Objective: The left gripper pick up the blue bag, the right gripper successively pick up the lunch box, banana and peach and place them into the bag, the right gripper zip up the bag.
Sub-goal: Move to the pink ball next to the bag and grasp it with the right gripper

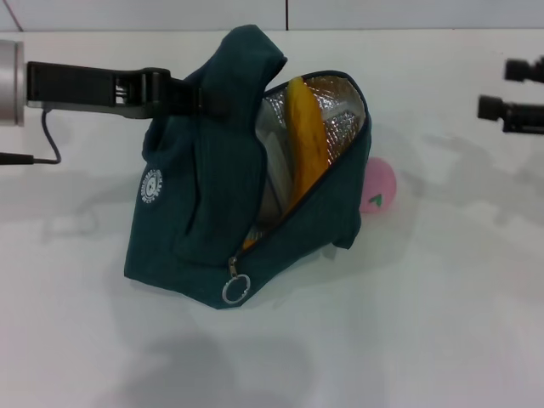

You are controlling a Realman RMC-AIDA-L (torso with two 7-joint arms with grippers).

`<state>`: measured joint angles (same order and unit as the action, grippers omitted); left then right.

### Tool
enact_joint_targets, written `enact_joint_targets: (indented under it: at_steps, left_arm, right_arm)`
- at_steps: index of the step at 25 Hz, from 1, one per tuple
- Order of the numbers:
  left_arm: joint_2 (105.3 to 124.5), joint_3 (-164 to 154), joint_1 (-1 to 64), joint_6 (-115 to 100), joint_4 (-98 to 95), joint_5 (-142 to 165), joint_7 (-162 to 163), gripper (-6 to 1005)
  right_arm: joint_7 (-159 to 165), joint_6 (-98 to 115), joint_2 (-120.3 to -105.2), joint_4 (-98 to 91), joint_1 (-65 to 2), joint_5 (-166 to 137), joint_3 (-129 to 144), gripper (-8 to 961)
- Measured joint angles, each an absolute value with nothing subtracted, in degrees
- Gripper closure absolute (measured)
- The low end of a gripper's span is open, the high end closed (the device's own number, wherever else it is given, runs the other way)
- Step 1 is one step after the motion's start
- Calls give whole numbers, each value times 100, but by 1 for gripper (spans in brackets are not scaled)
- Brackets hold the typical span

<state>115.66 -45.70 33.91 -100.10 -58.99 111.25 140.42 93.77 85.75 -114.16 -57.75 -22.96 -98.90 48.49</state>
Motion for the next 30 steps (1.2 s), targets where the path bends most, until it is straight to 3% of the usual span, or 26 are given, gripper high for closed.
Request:
enact_joint_targets:
  at_steps: [8,30]
  left_arm:
    - [11557,-4548,3383,-10015,-5897,11125,14018,954]
    - [11566,-4539,3452,-10006,-5897,11128,13948,954]
  right_arm:
    - [8505,8100,-11450,-4532,-2415,-10071,4868,99]
    - [6671,7169,-11584,-2421,-3573,-10039,5207,111]
